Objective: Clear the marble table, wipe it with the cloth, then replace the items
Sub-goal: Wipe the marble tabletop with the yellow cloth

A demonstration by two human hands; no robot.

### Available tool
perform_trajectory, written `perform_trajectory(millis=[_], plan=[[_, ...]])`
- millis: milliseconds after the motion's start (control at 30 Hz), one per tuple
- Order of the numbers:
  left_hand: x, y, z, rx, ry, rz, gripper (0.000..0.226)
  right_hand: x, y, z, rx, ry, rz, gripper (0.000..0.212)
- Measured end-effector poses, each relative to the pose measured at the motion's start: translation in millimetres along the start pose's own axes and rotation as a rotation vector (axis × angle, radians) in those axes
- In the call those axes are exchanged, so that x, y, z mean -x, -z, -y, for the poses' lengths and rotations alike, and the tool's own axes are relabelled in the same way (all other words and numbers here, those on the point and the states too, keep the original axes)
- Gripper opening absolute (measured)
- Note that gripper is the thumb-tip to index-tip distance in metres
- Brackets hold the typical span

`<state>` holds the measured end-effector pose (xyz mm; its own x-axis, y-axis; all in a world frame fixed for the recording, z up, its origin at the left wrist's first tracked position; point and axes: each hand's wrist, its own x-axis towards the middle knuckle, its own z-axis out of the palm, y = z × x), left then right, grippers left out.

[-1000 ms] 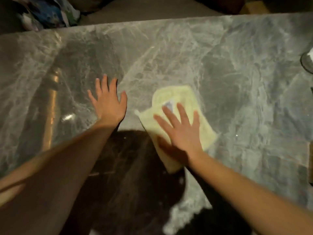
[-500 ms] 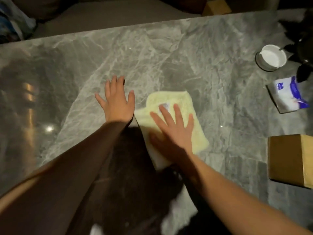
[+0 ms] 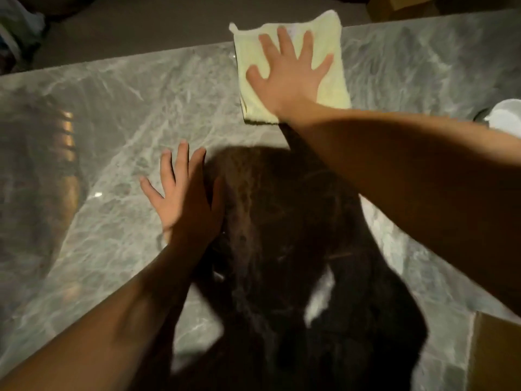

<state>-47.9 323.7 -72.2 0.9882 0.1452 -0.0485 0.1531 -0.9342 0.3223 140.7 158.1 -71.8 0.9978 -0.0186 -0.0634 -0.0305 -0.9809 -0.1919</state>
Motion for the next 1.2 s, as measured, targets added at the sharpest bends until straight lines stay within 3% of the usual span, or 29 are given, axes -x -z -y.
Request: perform_trajectory(millis=[367,600,700,867,1000,1200], plan=[[-2.2,-2.3,0.1,-0.069,-0.008,0.029,0.051,33.1,5.9,-0.9,0.044,0.063,0.071,0.062],[2.8,-0.4,1.3,-0.056,-0.031,0.04,0.054,193.3,-5.2,-10.5,0.028,-0.012,0.07,0.062],[7.4,4.9,2.5,-0.069,-0.061,0.12,0.055,281.2,-8.1,-10.4,0.021,-0.04,0.085,0.065],[32.7,13.3,-0.6,-0.103,-0.372,0.213,0.053,389.1,-18.4,-6.5,0.073,-0.191,0.073,0.066],[31.3,6.6,-10.8,-0.095,-0.457,0.263,0.054,372.5,-17.0,-2.6,0.014,-0.302,0.072,0.068],[34.3,-12.9,-10.7,-0.212,-0.462,0.116,0.054,276.4,-6.4,-37.3,0.0,-0.307,0.051,0.068]])
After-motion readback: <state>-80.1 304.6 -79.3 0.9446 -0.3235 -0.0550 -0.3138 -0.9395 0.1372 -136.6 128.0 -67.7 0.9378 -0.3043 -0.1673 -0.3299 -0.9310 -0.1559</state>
